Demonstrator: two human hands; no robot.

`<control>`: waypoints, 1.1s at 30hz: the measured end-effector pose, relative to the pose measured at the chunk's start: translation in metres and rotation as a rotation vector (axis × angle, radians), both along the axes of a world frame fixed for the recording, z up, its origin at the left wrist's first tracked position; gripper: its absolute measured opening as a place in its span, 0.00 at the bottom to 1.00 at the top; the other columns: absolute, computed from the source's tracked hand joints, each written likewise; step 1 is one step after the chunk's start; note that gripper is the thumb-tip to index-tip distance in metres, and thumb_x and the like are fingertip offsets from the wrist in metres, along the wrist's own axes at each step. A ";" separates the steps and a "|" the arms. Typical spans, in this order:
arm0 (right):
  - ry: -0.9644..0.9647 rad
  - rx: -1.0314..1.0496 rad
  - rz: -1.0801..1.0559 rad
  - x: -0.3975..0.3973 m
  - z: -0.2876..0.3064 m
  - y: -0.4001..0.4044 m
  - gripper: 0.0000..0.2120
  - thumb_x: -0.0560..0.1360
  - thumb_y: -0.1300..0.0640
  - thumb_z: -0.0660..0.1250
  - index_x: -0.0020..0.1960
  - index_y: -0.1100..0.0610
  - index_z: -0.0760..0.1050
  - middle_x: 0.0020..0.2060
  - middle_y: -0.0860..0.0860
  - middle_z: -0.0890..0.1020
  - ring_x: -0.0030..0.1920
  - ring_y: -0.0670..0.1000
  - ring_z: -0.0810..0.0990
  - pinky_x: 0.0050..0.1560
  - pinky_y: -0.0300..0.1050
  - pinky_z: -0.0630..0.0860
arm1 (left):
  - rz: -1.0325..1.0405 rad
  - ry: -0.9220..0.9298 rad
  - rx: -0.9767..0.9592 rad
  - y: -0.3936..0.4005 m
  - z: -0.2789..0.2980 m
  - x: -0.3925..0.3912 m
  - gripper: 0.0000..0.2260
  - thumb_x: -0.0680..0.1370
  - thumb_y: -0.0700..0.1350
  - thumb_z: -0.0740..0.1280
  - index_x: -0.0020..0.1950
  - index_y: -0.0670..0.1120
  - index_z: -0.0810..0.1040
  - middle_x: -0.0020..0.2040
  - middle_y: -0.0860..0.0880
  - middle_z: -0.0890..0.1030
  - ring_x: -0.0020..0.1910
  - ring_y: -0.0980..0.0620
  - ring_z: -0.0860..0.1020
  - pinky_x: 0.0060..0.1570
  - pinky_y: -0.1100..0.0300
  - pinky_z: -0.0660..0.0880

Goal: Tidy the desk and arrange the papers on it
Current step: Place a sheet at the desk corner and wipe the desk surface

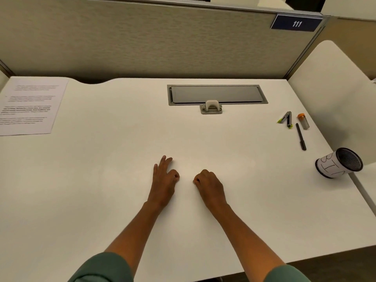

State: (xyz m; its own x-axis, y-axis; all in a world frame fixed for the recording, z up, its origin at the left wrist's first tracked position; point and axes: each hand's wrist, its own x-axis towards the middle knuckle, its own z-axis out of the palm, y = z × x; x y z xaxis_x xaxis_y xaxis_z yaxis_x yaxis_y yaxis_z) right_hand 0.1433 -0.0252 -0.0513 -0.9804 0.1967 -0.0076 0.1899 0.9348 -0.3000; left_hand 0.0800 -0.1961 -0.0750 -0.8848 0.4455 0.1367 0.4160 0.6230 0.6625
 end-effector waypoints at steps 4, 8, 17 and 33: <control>0.039 0.141 0.007 0.001 -0.004 -0.006 0.09 0.67 0.63 0.75 0.36 0.55 0.74 0.34 0.50 0.75 0.32 0.52 0.73 0.25 0.42 0.62 | 0.006 -0.025 0.010 0.000 0.001 -0.001 0.04 0.78 0.36 0.65 0.44 0.43 0.77 0.76 0.42 0.63 0.79 0.48 0.48 0.76 0.50 0.42; 0.025 0.235 0.002 0.001 -0.005 -0.012 0.12 0.63 0.67 0.74 0.36 0.56 0.72 0.32 0.51 0.74 0.30 0.53 0.72 0.26 0.44 0.64 | 0.007 -0.089 0.009 0.001 0.007 -0.007 0.04 0.76 0.36 0.66 0.43 0.44 0.77 0.78 0.42 0.58 0.79 0.47 0.45 0.75 0.46 0.41; -0.006 -0.367 -0.247 -0.014 0.003 0.003 0.06 0.79 0.60 0.55 0.48 0.58 0.71 0.47 0.52 0.74 0.45 0.54 0.74 0.45 0.49 0.72 | -0.040 -0.075 -0.129 0.003 0.007 -0.011 0.06 0.78 0.35 0.61 0.43 0.43 0.73 0.79 0.42 0.52 0.79 0.48 0.40 0.75 0.45 0.39; 0.089 -0.731 -0.415 -0.009 0.011 0.016 0.05 0.75 0.61 0.64 0.42 0.57 0.77 0.39 0.47 0.81 0.39 0.43 0.79 0.36 0.31 0.71 | -0.004 0.030 -0.068 -0.001 0.014 -0.010 0.12 0.70 0.28 0.53 0.42 0.45 0.66 0.60 0.47 0.71 0.64 0.43 0.67 0.62 0.47 0.66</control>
